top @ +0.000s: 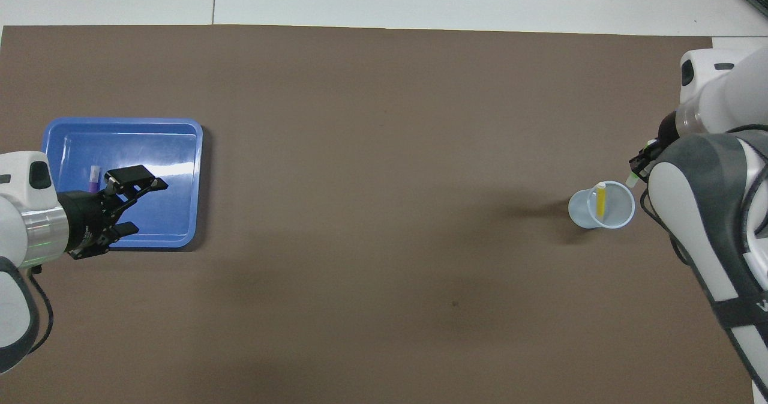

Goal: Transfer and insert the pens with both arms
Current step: 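Carry the green pen to the cup with the right gripper while the left gripper returns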

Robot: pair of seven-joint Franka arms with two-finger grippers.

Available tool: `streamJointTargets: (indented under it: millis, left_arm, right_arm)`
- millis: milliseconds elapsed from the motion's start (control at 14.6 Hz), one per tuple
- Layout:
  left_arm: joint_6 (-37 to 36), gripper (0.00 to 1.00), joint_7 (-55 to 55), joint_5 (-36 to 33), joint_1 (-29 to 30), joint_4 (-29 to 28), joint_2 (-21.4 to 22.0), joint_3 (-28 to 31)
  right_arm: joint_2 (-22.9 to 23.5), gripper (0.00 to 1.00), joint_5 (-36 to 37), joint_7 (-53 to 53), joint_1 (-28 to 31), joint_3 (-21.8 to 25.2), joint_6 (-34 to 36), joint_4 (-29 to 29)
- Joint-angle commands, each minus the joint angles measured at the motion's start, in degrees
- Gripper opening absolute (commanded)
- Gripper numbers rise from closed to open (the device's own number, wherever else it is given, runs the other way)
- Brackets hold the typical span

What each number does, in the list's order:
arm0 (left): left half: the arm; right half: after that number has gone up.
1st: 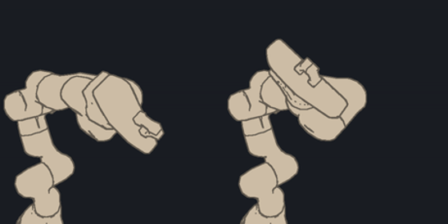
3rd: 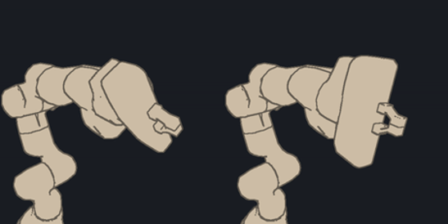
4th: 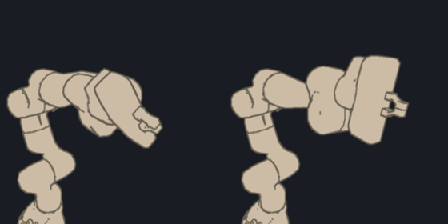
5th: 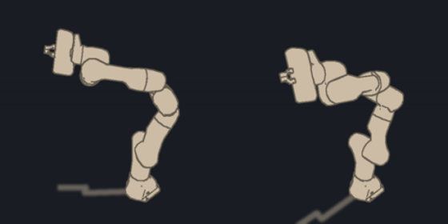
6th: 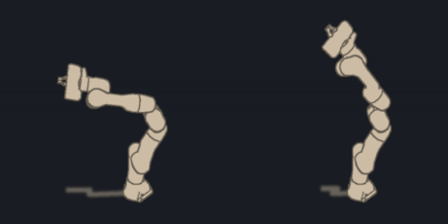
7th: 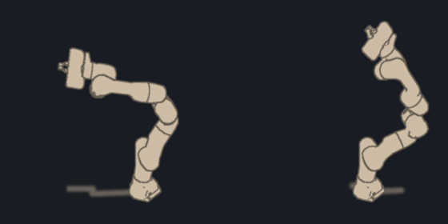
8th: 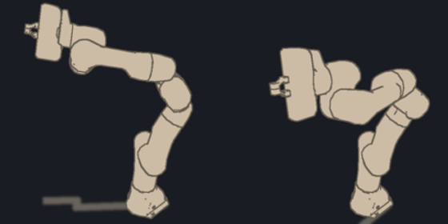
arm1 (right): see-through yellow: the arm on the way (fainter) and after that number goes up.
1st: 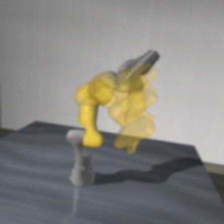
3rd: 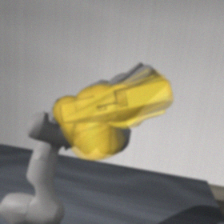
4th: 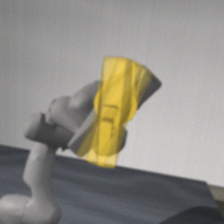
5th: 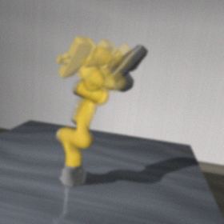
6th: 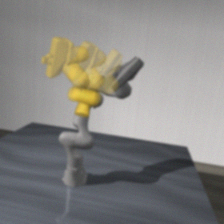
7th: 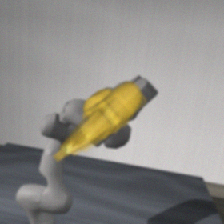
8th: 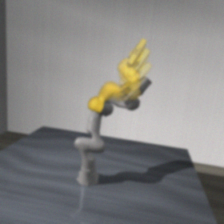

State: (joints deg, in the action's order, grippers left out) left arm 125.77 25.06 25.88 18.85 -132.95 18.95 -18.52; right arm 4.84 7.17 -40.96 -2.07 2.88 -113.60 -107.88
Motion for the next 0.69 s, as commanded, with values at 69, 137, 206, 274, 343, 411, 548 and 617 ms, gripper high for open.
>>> streamJointTargets:
  millis: [69, 137, 206, 274, 343, 411, 548, 617]
  left_arm:
    - [-3.07, 1.0, -12.11, -2.57, 3.38, 0.41, 0.03, -0.29]
    - [-3.17, 1.0, -14.66, -4.5, 3.38, 0.41, -0.06, -0.29]
    - [-3.17, 1.0, -16.77, -5.39, 3.47, 0.41, -0.14, -0.29]
    - [-3.17, 1.0, -19.14, -6.18, 3.65, 0.41, -0.75, -0.2]
    - [-3.17, 1.0, -21.52, -6.97, 4.61, 0.84, -1.28, -0.2]
    - [-3.52, 1.0, -23.63, -7.68, 5.66, 1.46, -2.33, -0.29]
    - [-3.78, 1.0, -27.32, -9.34, 5.84, 3.03, -4.53, -0.2]
    - [-3.87, 1.0, -28.3, -10.14, 6.37, 4.09, -5.76, -0.2]
  right_arm:
    - [-4.22, 0.0, 1.26, 3.32, -0.04, -1.03, -4.79, -6.99]
    - [-4.14, 0.0, 1.26, 4.56, -0.04, -1.12, -5.05, -7.34]
    - [-4.14, 0.0, 1.26, 5.27, -0.13, -1.12, -5.75, -7.69]
    - [-4.31, 0.0, 1.26, 5.27, -0.04, -1.12, -5.93, -8.39]
    - [-4.57, 0.0, 1.26, 5.36, -0.04, -1.12, -5.93, -9.27]
    - [-4.66, 0.0, 1.26, 5.36, -0.04, -1.12, -6.11, -9.89]
    - [-4.84, 0.34, 1.26, 5.19, 0.13, -1.12, -7.25, -10.16]
    - [-4.84, 0.99, 1.26, 4.84, 0.13, -1.03, -7.25, -10.07]
